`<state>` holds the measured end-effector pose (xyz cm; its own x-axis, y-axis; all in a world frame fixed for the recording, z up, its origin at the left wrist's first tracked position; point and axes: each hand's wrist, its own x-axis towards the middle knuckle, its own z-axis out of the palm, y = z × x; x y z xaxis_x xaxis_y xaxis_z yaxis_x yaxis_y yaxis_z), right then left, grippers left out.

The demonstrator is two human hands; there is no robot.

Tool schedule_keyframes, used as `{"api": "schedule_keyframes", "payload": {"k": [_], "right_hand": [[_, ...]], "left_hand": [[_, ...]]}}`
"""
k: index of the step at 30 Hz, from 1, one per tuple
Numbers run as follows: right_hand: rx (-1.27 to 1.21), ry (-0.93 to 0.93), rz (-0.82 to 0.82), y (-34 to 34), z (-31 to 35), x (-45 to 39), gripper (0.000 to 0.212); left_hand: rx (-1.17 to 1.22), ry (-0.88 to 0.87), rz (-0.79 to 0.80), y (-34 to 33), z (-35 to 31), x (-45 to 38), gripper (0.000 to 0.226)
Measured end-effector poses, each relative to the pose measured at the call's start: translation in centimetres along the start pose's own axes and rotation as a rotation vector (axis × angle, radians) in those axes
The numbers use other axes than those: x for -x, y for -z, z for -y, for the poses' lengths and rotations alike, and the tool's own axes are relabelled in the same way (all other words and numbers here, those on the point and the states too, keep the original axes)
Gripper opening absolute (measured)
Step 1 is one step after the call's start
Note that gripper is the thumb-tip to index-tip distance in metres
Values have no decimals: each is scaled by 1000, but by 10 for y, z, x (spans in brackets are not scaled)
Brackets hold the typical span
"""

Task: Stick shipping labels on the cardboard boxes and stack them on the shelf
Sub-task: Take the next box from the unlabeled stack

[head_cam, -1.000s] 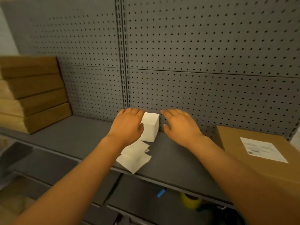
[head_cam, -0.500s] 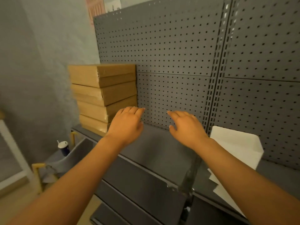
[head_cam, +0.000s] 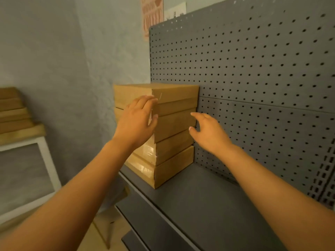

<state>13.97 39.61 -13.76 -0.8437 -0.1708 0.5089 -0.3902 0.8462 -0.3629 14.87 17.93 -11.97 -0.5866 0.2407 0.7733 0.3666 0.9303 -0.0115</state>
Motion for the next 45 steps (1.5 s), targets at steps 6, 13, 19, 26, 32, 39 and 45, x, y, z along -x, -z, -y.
{"api": "schedule_keyframes", "payload": {"k": [6,13,19,26,32,39,45], "right_hand": [[-157,-77,-110,-8,26,-58,53],[-327,-294,-189,-21,70,-99,77],[-352,-407,-249,-42,92,-113,95],[-483,-469,-275,-45,95,-109,75],[-548,-513,-315,-46,104,-103,71],[-678,-629,-299,-43,115,-96,64],[-704,-545,-409,-30,123,-83,74]], "left_hand": [[225,108,-142,0,50,-40,42],[429,438,-48,-23,130,-84,54],[630,523,51,-50,174,-96,56],[957,774,35,-61,203,-109,61],[1129,807,149,-71,201,-110,71],[1208,783,121,-59,197,-101,64],[1361,729,106,-44,194,-92,54]]}}
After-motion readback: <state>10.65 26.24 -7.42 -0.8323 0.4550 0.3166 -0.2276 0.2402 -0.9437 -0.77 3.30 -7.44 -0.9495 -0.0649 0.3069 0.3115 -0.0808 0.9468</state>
